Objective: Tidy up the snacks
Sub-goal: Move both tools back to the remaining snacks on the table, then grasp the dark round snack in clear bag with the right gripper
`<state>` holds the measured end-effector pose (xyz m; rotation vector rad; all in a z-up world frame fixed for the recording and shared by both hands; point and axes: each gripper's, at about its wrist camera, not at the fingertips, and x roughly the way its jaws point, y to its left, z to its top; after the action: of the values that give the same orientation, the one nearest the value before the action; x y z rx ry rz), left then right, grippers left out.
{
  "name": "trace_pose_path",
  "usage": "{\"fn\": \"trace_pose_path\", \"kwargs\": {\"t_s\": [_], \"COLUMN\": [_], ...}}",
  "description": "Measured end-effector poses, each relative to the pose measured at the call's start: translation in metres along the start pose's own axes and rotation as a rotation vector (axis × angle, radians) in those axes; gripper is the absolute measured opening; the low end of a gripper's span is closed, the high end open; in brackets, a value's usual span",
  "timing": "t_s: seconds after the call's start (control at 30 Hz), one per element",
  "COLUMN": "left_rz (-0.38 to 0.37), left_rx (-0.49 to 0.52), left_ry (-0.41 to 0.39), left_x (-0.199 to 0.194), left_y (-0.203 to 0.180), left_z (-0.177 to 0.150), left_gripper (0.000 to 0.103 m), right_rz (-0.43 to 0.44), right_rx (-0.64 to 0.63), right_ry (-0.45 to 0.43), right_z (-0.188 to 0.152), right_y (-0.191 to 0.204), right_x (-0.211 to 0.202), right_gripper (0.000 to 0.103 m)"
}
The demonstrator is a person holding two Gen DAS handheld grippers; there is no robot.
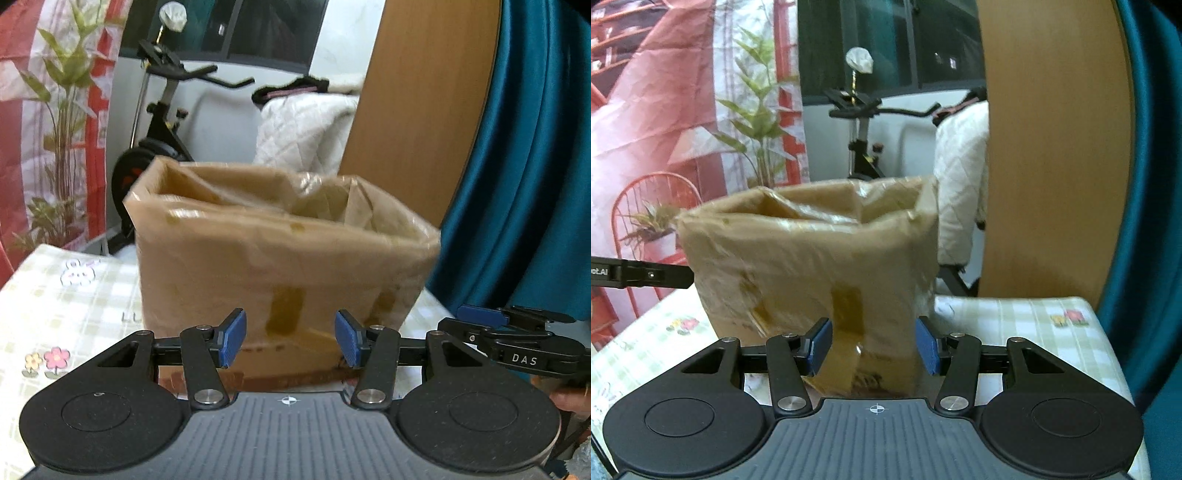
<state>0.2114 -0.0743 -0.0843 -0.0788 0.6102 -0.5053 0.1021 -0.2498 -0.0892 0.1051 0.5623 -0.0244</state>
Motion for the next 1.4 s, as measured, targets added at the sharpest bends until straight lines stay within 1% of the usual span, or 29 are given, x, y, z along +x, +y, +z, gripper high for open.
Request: {"fn": "trace_pose_path", "kwargs": {"t_s": [0.3, 0.43, 0.53, 0.77, 0.9, 1.03, 1.07, 1.1, 1.17, 1.4], "left_rz": [0.004, 0.005, 0.009, -0.023, -0.039, -0.037, -0.035, -0.032, -0.022, 0.025], "left_rx": [-0.011, 0.017, 0.016, 0.013, 0.017, 0.028, 0.03, 0.031, 0.028, -0.019], "left_ry": [0.061, 0.088, 0.107, 0.162, 0.192, 0.201, 0.203, 0.206, 0.21, 0.213], "left_x": [0.018, 0.026, 0.031, 0.044, 0.054, 0.057, 0.057, 0.058, 0.058, 0.05], "left_y": [-0.003, -0.008, -0.009, -0.014, -0.019, -0.022, -0.021, -0.021, -0.018, 0.005], "left_z": [-0.014, -0.018, -0.022, -0.032, -0.037, -0.039, -0.04, -0.041, -0.041, -0.045], "left_gripper": [0.055, 0.055, 0.055, 0.055, 0.055, 0.055, 0.055, 0.055, 0.055, 0.055], "right_rz": [-0.005, 0.01, 0.019, 0.037, 0.05, 0.06, 0.061, 0.061, 0.06, 0.054], "right_rx": [0.0, 0.031, 0.038, 0.028, 0.032, 0.03, 0.031, 0.034, 0.042, 0.068], "right_ry": [0.084, 0.122, 0.161, 0.226, 0.238, 0.25, 0.251, 0.251, 0.251, 0.277], "right_z": [-0.036, -0.048, -0.058, -0.077, -0.082, -0.082, -0.082, -0.082, -0.081, -0.084], "right_y": [-0.012, -0.02, -0.024, -0.022, -0.018, -0.015, -0.015, -0.015, -0.016, -0.015], "right_x": [0.023, 0.033, 0.043, 0.064, 0.067, 0.073, 0.075, 0.076, 0.079, 0.095], "right_gripper": [0.047, 0.047, 0.046, 0.046, 0.046, 0.047, 0.049, 0.053, 0.057, 0.059]}}
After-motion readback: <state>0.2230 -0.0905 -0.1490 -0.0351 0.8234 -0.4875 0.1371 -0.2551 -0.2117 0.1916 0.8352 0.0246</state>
